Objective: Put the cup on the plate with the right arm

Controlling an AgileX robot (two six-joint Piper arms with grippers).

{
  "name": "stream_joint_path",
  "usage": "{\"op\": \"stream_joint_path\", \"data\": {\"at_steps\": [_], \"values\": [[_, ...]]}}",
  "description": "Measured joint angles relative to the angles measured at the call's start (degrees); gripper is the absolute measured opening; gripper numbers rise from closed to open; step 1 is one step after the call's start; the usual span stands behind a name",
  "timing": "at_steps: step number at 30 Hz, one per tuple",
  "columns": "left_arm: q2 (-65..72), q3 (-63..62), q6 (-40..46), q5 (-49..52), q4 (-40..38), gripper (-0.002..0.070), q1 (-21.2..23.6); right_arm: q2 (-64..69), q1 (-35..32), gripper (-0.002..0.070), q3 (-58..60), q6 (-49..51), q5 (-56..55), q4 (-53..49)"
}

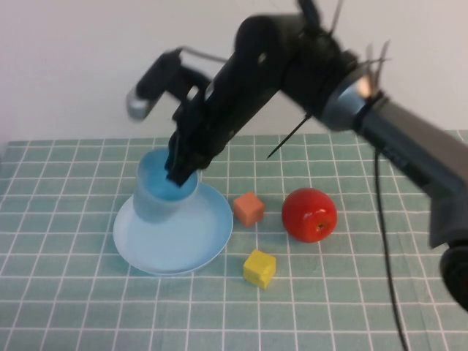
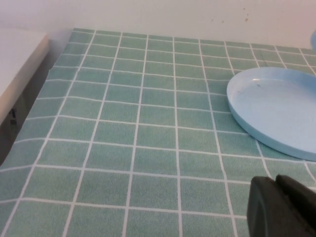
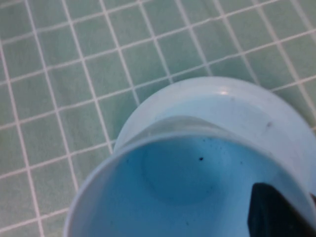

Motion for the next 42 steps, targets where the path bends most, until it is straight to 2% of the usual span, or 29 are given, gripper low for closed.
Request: {"op": "stream_joint_path", "data": {"at_steps": [4,16,18,24,30,33,35,38,42], "values": [[0.0,0.0,0.0,0.0,0.0,-0.0003,0.0,3.1,2.7,0.0018,0.0,0.3,0.4,-5.0],[0.0,0.0,0.0,0.0,0.0,-0.0003,0.0,7.5,2.8,0.0032,0.0,0.9,-1.1,-10.2],[0.0,0.0,0.0,0.0,0.0,-0.0003,0.0,7.6,2.8,0.0071,0.0,1.2,-1.2,-10.2],[0.0,0.0,0.0,0.0,0.0,-0.0003,0.0,7.6,2.8,0.0261,-1.1,2.1,-2.4,-10.5],[0.0,0.0,-0.1,0.0,0.0,-0.0003,0.0,7.1,2.8,0.0294,-6.3,2.3,-0.4,-10.8],[0.0,0.0,-0.1,0.0,0.0,-0.0003,0.0,5.1,2.8,0.0272,-8.5,2.3,1.4,-11.1],[0.0,0.0,-0.1,0.0,0.0,-0.0003,0.0,2.5,2.8,0.0216,-9.1,2.3,3.3,-12.2],[0.0,0.0,-0.1,0.0,0.0,-0.0003,0.0,-2.0,2.8,0.0079,-9.4,2.4,7.4,-16.0],[0.0,0.0,-0.1,0.0,0.0,-0.0003,0.0,-8.1,2.1,0.0012,-8.6,3.6,8.8,-21.1]]}}
